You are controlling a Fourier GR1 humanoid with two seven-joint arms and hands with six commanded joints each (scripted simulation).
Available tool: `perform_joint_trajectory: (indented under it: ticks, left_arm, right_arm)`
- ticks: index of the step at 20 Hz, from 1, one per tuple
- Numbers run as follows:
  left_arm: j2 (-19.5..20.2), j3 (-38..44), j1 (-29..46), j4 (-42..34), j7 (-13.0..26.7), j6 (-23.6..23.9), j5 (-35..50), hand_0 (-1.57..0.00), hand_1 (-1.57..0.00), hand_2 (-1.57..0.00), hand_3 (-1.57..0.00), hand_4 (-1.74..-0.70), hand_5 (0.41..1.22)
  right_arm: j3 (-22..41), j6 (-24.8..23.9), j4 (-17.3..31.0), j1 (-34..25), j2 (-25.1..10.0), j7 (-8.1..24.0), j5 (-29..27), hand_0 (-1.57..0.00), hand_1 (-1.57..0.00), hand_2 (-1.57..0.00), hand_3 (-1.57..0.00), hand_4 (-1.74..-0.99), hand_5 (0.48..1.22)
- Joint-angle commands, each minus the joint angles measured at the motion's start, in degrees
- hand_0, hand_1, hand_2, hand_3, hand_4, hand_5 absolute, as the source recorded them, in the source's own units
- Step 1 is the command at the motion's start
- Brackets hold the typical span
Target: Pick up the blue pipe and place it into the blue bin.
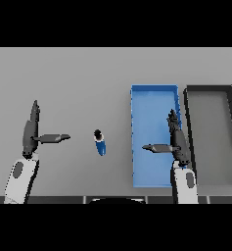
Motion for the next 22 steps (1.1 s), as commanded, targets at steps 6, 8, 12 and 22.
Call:
perform_joint_trajectory:
  ticks: [6, 8, 12, 22]
  left_arm:
    - [0.0, -0.1, 0.3, -0.3, -0.7, -0.1, 0.1, 0.0, 0.0, 0.0, 0.0, -1.01, 0.586]
    - [6.4, -2.4, 4.0, -1.3, -6.9, -9.8, -0.6, 0.0, 0.0, 0.0, 0.0, -1.01, 0.588]
    - [9.8, -3.4, 4.6, -1.2, -8.9, -14.8, -0.9, 0.0, 0.0, 0.0, 0.0, -1.01, 0.587]
    - [13.2, -9.5, 5.6, -7.5, -6.8, -25.6, 0.2, 0.0, 0.0, 0.0, 0.0, -1.04, 0.532]
  right_arm:
    - [0.3, -0.3, -0.4, 0.1, 0.2, 0.5, 0.1, 0.0, 0.0, 0.0, 0.0, -1.222, 0.603]
    - [3.4, 2.7, -4.3, 4.6, -4.7, -5.8, 4.7, 0.0, 0.0, 0.0, 0.0, -1.227, 0.603]
    - [5.1, 3.6, -6.4, 5.3, -6.7, -3.5, 7.0, 0.0, 0.0, 0.0, 0.0, -1.231, 0.599]
    - [5.2, 4.6, -7.0, 4.5, -8.0, -4.7, 7.2, 0.0, 0.0, 0.0, 0.0, -1.225, 0.603]
